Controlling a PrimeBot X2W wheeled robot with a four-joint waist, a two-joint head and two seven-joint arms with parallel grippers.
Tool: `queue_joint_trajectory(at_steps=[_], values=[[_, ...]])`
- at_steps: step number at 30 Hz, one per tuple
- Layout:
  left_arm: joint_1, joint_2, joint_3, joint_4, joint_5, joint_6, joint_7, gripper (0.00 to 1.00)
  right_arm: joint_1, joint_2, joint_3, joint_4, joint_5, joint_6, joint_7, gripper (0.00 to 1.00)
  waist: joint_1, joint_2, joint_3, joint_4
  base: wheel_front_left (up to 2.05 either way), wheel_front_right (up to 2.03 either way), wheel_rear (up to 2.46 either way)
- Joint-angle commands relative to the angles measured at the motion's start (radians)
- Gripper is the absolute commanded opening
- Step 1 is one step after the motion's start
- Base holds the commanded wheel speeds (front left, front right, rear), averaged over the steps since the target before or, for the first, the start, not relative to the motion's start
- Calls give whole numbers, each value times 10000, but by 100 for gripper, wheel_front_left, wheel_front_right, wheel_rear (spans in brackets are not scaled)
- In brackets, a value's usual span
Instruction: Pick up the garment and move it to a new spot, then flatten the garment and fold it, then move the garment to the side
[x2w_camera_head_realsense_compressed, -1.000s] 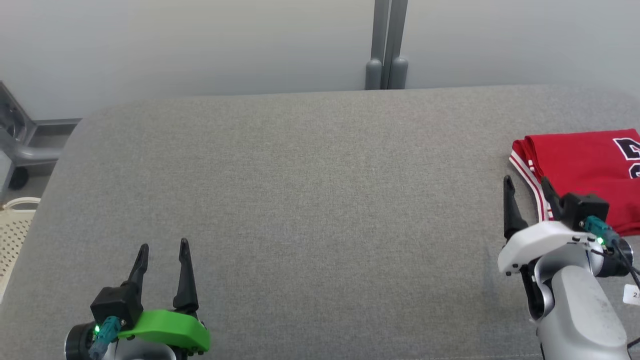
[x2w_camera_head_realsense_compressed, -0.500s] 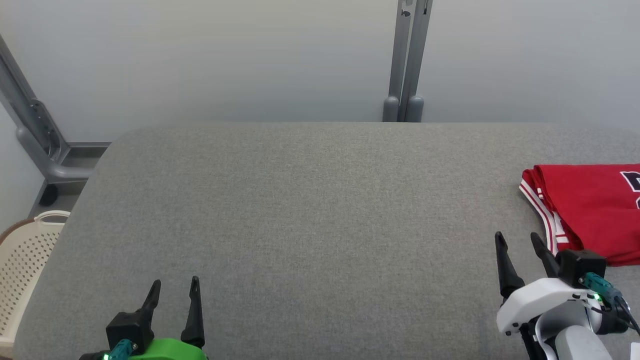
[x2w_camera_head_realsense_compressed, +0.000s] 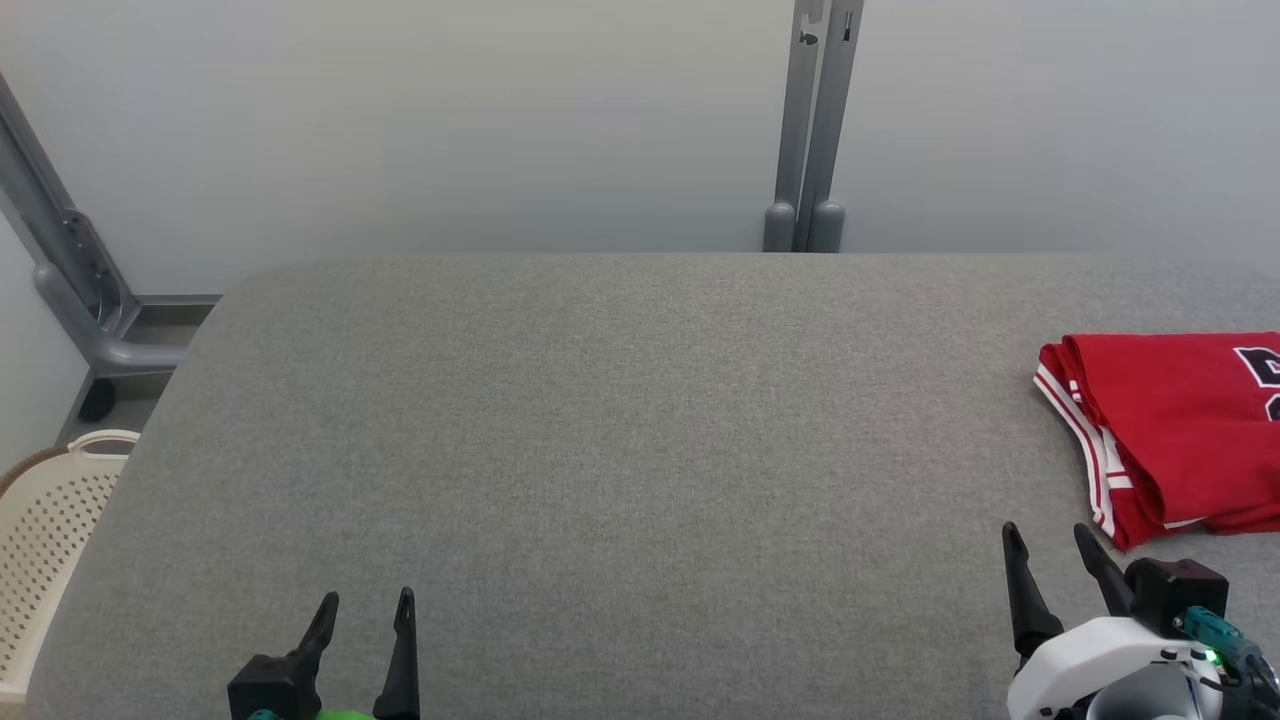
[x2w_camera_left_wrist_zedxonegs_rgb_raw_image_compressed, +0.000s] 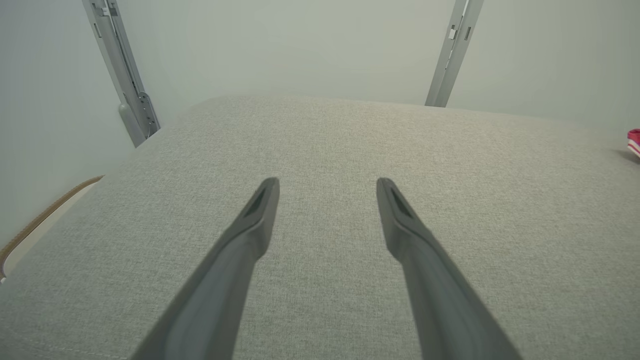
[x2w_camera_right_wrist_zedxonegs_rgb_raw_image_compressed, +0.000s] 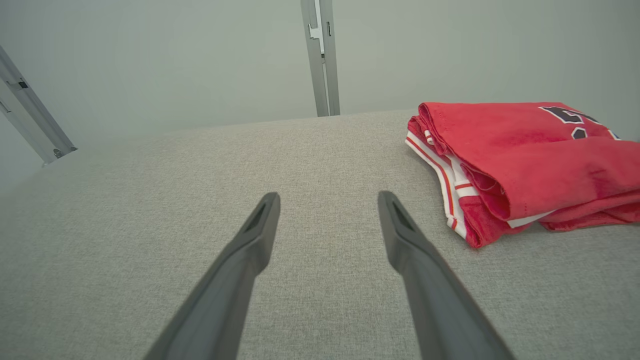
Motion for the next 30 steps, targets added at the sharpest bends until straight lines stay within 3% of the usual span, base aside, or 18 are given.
queue_joint_trajectory(at_steps=[1, 17, 18, 21, 30], values=[[162, 70, 5, -37, 19, 20, -79, 100, 125, -31, -19, -70, -5, -14, 29, 100, 1, 0, 16, -25, 0, 0, 0], [-130, 118, -157, 8, 0, 76, -197, 100, 62, -31, -115, -168, 164, -14, 107, 100, 1, 0, 126, 43, 0, 0, 0], [-14, 41, -160, 32, -32, 16, -127, 0, 4, 4, -93, -92, 151, 2, 87, 0, 1, 0, 126, 40, 0, 0, 0], [56, -30, -167, 271, -108, 2, -51, 0, 74, 68, -118, 153, 222, 2, 116, 0, 1, 0, 131, 38, 0, 0, 0], [-339, -151, 155, 322, -1716, -173, 412, 0, -33, 55, -280, 19, 2005, 1, 421, 0, 1, 0, 219, -8, 0, 0, 0]])
